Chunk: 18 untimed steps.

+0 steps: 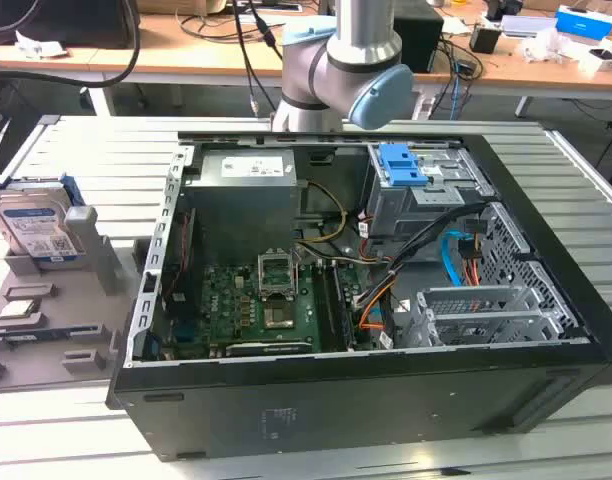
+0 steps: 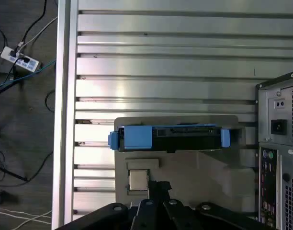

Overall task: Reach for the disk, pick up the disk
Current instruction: 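Pick up the disk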

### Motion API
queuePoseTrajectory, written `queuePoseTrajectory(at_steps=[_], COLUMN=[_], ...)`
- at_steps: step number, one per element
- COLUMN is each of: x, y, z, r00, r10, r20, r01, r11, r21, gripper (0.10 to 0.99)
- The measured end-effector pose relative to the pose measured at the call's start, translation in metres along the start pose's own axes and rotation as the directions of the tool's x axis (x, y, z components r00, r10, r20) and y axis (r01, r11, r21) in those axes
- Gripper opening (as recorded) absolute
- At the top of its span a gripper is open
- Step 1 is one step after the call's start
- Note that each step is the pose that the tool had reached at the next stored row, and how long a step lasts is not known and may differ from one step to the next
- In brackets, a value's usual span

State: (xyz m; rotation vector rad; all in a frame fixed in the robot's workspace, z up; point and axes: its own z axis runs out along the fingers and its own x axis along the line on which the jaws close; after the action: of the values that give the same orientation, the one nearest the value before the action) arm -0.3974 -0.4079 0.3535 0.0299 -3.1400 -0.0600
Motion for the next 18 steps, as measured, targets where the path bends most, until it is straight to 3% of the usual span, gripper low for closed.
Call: queuePoseTrajectory(at_steps=[1,2,5,11,18], x=[0.0000,0.0000,0.0000,0.0000,0.0000], y=[0.0000,0.0000,0.0000,0.0000,0.0000], z=[0.0000,0.0000,0.0000,0.0000,0.0000], r00=[0.9998,0.9969,0.9850,0.9647,0.9292], r10=[-0.019,-0.079,-0.172,-0.263,-0.369], r20=[-0.0008,-0.0031,-0.0066,-0.0100,-0.0141], r01=[0.019,0.079,0.172,0.263,0.369], r11=[0.9998,0.9969,0.9851,0.9648,0.9294], r21=[0.000,0.000,0.000,-0.001,-0.003], gripper=[0.106,0.106,0.106,0.106,0.106])
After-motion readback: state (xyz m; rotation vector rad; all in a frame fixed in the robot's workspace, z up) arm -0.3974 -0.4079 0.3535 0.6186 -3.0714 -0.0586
